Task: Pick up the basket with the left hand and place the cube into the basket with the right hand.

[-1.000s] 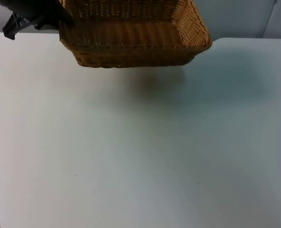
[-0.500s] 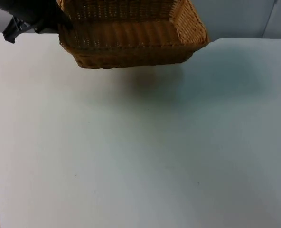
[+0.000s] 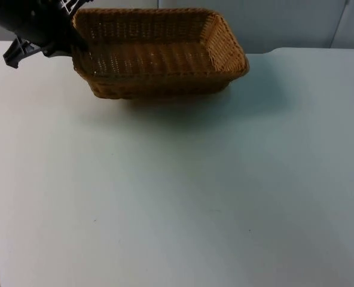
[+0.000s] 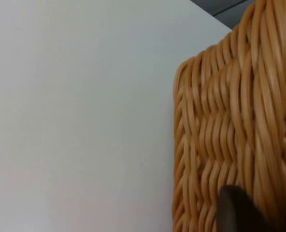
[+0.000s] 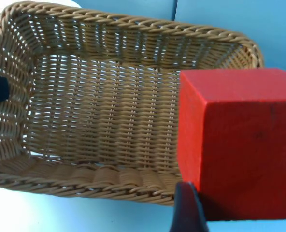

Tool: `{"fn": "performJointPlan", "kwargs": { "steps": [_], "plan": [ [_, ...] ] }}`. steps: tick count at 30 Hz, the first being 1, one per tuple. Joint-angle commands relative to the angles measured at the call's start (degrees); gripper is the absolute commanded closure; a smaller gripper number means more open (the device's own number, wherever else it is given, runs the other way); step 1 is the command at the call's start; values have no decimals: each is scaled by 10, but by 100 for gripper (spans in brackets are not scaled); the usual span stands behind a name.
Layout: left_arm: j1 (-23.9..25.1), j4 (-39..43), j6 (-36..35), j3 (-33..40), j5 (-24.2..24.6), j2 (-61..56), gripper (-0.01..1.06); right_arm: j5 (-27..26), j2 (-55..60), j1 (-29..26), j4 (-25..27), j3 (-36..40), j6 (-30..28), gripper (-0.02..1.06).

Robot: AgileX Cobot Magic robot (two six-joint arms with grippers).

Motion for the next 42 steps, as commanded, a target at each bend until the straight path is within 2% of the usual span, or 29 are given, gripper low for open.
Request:
{"fn": "performJointPlan", "kwargs": {
  "steps": [1, 15, 23, 31, 42],
  "plan": [
    [0, -20, -5, -6, -5, -6, 105, -7, -4, -1, -1, -5, 2, 97],
    [0, -20, -5, -6, -5, -6, 105, -23, 37, -1, -2, -5, 2, 97],
    [0, -19, -5, -6, -7, -6, 105, -66, 75, -1, -12, -9, 3, 97],
    [0, -16, -5, -6, -9, -6, 105, -70, 105, -10, -10, -26, 16, 97],
    [0, -16, -5, -6, -10, -6, 105, -103, 130, -22, 20, -26, 17, 97]
  ]
}}
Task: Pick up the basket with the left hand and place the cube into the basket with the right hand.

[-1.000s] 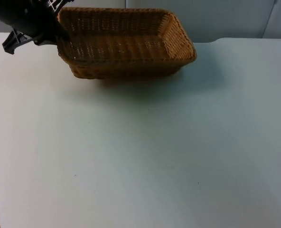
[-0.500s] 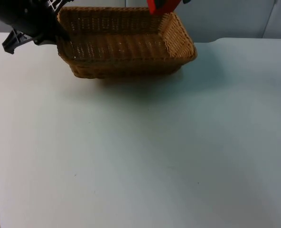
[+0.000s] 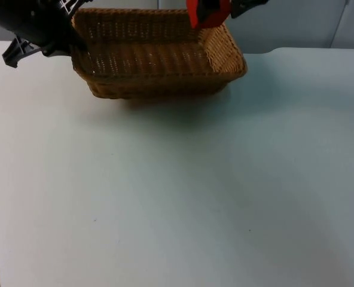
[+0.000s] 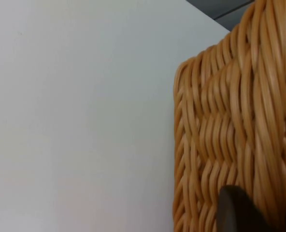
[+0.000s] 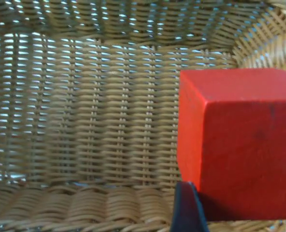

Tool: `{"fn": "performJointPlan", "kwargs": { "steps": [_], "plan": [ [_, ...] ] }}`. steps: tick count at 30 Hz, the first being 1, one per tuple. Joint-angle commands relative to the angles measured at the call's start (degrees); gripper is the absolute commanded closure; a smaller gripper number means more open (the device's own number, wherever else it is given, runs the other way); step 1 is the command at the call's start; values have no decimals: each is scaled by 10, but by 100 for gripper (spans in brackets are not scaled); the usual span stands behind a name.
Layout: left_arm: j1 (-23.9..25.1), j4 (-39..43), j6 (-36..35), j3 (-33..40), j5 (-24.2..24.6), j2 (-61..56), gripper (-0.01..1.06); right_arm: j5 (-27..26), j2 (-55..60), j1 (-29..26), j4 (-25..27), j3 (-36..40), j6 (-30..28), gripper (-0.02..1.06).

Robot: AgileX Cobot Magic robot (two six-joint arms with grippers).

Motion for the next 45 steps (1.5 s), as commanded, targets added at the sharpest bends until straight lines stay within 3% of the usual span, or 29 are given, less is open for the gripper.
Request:
{"fn": "performJointPlan", "kwargs": {
  "steps": [1, 13, 15, 18, 19, 21, 22, 25, 29, 41, 45],
  "plan": [
    [0, -17, -5, -6, -5, -6, 105, -23, 11, -2, 16, -6, 2, 97],
    [0, -17, -5, -6, -7, -6, 105, -61, 20, -2, 32, -6, 3, 94],
    [0, -17, -5, -6, -7, -6, 105, -57, 20, -2, 32, -6, 14, 86],
    [0, -17, -5, -6, -7, -6, 105, -56, 20, -2, 32, -6, 14, 65],
    [0, -17, -5, -6, -7, -6, 105, -56, 20, -2, 32, -6, 14, 65],
    [0, -17, -5, -6, -7, -6, 105, -56, 20, -2, 32, -6, 13, 45],
    [0, -17, -5, -6, -7, -6, 105, -56, 20, -2, 32, -6, 13, 45],
    [0, -17, -5, -6, -7, -6, 105, -56, 20, -2, 32, -6, 12, 25],
    [0, -17, -5, -6, -7, -6, 105, -61, 20, -2, 32, -6, 12, 15],
    [0, -17, -5, -6, -7, -6, 105, -60, 15, -2, 30, -6, 11, 14],
    [0, -17, -5, -6, -7, -6, 105, -52, -11, -2, -15, -6, 11, 14]
  ]
}}
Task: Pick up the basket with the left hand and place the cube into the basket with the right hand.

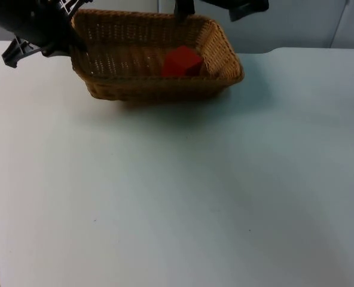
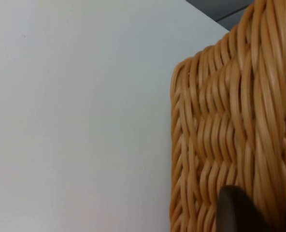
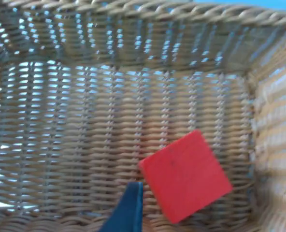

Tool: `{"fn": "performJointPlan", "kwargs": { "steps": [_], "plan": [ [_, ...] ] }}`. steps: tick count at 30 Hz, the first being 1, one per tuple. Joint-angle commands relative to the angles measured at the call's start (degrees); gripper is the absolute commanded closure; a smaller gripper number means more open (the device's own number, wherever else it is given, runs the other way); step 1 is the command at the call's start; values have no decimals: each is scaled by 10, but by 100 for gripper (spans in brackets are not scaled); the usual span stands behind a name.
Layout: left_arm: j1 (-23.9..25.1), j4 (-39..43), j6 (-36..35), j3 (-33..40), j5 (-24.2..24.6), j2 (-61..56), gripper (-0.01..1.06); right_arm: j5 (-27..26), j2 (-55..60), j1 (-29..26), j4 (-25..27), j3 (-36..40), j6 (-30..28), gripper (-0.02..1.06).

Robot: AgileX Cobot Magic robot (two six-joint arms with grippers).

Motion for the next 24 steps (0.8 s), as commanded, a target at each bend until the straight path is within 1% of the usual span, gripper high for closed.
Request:
{"fn": "performJointPlan", "kwargs": {
  "steps": [1, 4, 5, 7, 9, 10, 14, 21, 22, 24],
  "plan": [
    [0, -18, -5, -6, -3, -7, 105, 1, -25, -1, -27, -6, 0, 14],
    [0, -18, -5, -6, -3, -7, 105, 21, -52, -1, -71, -6, 0, 14],
    [0, -18, -5, -6, -3, -7, 105, 21, -52, -1, -71, -6, 0, 14],
    [0, -18, -5, -6, -3, -7, 105, 47, -73, -2, -93, -6, 3, 14],
    [0, -18, -5, -6, -3, -7, 105, 66, -84, -4, -102, -6, 4, 15],
    [0, -18, -5, -6, -3, -7, 105, 66, -84, -4, -102, -6, 4, 15],
    [0, -18, -5, -6, -3, -7, 105, 95, -99, -12, -102, -6, 4, 18],
    [0, -18, -5, -6, -5, -7, 105, 103, -109, -14, -106, -6, 4, 20],
    [0, -18, -5, -6, -5, -7, 105, 103, -110, -14, -107, -6, 4, 21],
    [0, -18, -5, -6, -5, -7, 105, 106, -115, -18, -106, -6, 4, 27]
  ]
}}
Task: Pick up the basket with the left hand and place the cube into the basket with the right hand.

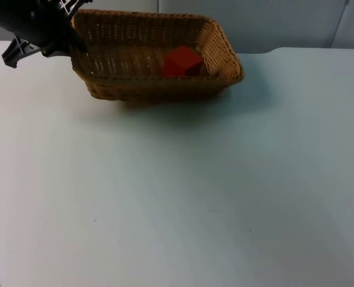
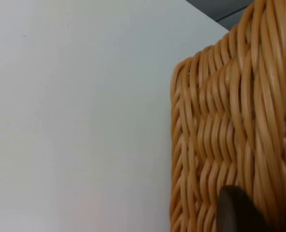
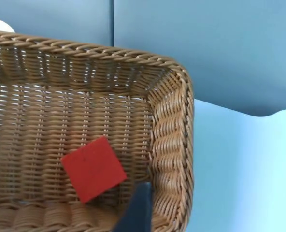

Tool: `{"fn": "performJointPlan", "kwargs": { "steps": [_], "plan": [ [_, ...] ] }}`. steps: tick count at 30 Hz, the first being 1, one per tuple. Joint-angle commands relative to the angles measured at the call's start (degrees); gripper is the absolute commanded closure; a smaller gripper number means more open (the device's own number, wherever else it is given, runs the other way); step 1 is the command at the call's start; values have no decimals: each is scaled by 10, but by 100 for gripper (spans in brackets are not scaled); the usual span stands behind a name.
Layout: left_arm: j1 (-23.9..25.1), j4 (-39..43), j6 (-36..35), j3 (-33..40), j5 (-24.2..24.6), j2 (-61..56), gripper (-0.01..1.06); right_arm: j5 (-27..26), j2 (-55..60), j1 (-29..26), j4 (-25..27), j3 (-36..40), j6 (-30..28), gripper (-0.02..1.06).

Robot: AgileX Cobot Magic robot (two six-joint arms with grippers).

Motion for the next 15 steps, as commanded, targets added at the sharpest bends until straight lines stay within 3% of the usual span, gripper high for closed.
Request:
{"fn": "performJointPlan", "kwargs": {
  "steps": [1, 4, 5, 9, 10, 11, 15],
  "plan": [
    [0, -18, -5, -6, -5, -7, 105, 3, -16, -6, -4, -5, 2, 27],
    [0, -18, -5, -6, -5, -7, 105, 16, -26, -13, 2, -5, 3, 49],
    [0, -18, -5, -6, -5, -7, 105, 16, -26, -13, 2, -5, 3, 49],
    [0, -18, -5, -6, -5, -7, 105, 51, -51, -29, 2, -5, 9, 94],
    [0, -18, -5, -6, -5, -7, 105, 51, -51, -29, 2, -5, 9, 94],
    [0, -18, -5, -6, -5, -7, 105, 59, -58, -35, 2, -5, 9, 105],
    [0, -18, -5, -6, -5, -7, 105, 84, -79, -52, 2, -5, -5, 105]
  ]
}}
